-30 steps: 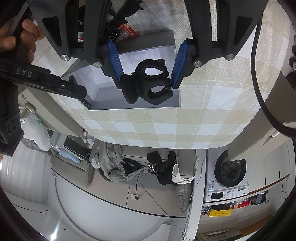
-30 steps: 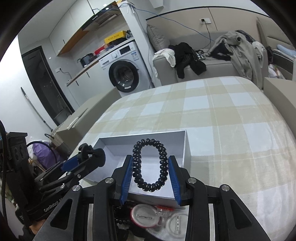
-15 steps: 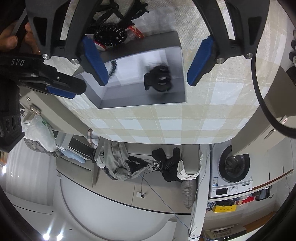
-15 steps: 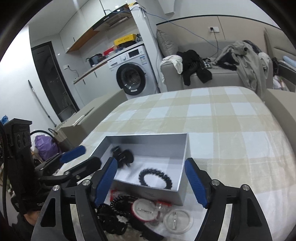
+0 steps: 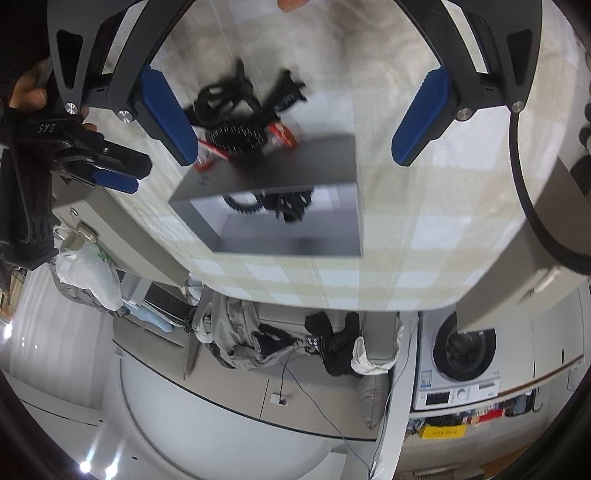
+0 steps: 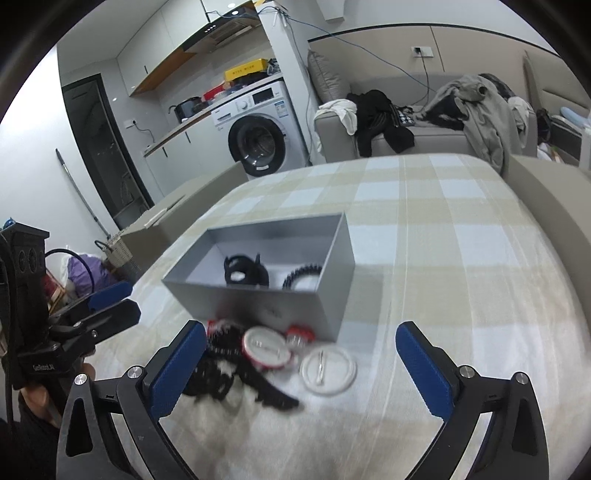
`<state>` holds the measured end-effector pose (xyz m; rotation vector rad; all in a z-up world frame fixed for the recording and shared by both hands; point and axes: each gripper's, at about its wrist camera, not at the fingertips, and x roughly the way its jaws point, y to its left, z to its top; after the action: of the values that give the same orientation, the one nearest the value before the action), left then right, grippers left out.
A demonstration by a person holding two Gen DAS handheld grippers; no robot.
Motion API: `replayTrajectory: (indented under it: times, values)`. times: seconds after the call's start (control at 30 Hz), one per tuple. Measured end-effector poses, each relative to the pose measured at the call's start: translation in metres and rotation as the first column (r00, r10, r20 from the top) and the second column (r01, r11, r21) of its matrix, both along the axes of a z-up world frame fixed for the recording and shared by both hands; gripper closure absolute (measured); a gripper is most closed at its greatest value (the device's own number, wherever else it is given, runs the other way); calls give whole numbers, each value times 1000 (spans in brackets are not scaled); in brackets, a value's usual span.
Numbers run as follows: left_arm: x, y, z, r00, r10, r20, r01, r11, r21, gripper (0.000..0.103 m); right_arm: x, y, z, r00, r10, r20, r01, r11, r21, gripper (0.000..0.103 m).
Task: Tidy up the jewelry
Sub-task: 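Open both grippers to drop bracelet and claw clip into the box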
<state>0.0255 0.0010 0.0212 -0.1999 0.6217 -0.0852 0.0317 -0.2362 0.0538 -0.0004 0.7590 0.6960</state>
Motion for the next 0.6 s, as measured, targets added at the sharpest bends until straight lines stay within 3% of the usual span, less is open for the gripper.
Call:
replayTrajectory:
  times: [0.13, 0.23, 0.33, 0.43, 0.5, 0.6]
  values:
    - [0, -11, -11, 999, -25, -41, 26, 999, 32, 1, -8, 1, -10, 1000, -7, -4, 7, 997, -81, 0]
    - [-1, -16, -12, 998, -45, -47, 47, 998, 41, 1, -7, -2, -17, 999, -12, -51, 7, 996, -87, 1]
    - [-1, -21, -15, 996, -57, -70, 62, 995, 73, 1, -2, -1, -23, 995, 6, -100, -15, 996, -93, 13]
    - [-1, -23, -16, 994, -72, -81, 79, 993, 83, 1, -6, 3, -26, 996, 11, -89, -23, 992, -126, 16]
    - [-1, -25, -18, 993, -66, -96, 76, 991, 105, 1, -9, 7, -28, 994, 38, -98, -51, 989, -137, 29]
    - [-2, -27, -21, 988, -90, -125, 103, 989, 102, 1, -15, 14, -30, 995, 67, -77, -80, 980, -181, 37]
